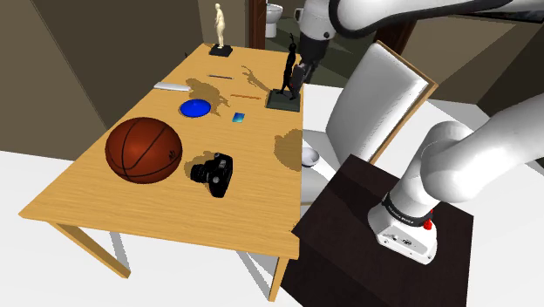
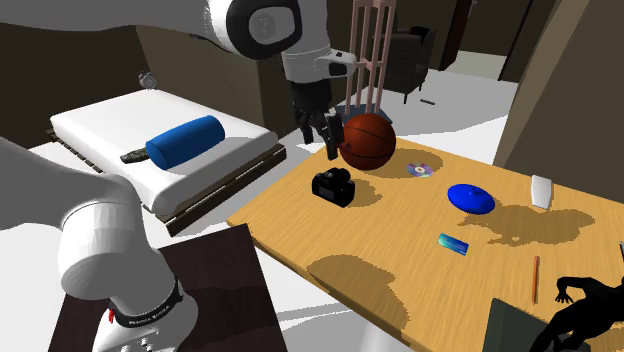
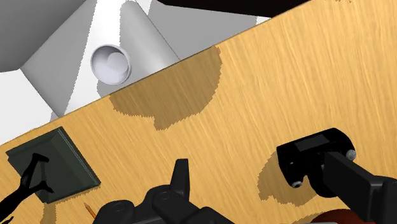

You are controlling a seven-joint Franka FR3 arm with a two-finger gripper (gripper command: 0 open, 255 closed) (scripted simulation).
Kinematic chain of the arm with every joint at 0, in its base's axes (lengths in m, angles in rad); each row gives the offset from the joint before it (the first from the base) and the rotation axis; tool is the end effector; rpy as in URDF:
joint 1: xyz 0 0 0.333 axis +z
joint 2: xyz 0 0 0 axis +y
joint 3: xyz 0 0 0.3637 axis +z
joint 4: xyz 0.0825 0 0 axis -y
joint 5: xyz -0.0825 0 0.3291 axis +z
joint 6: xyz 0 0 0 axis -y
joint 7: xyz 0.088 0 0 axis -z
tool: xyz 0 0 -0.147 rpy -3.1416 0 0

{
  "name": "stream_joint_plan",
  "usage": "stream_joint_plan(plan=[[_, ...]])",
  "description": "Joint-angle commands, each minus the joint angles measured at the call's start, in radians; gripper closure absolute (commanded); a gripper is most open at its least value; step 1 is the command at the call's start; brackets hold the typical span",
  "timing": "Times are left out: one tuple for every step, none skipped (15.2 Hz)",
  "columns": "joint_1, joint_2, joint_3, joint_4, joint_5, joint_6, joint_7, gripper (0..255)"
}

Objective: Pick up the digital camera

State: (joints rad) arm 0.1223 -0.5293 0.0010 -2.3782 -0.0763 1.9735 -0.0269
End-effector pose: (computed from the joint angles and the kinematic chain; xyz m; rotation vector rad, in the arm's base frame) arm 0.3308 0.0333 0.5429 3.0571 0.2692 0.1966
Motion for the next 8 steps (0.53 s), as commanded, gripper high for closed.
stream_joint_plan(plan=[[0.011,0.065,0.004,0.014,0.001,0.057,-0.013,0],[0.018,0.095,0.01,0.018,0.002,0.084,-0.015,0],[0.025,0.125,0.016,0.023,0.003,0.11,-0.017,0],[0.031,0.155,0.021,0.029,0.003,0.136,-0.02,0],[0.037,0.186,0.027,0.036,0.003,0.161,-0.021,0],[0.043,0.217,0.033,0.044,0.003,0.186,-0.023,0],[0.049,0.249,0.039,0.054,0.002,0.21,-0.025,0],[0.055,0.281,0.046,0.064,0.0,0.233,-0.026,0]])
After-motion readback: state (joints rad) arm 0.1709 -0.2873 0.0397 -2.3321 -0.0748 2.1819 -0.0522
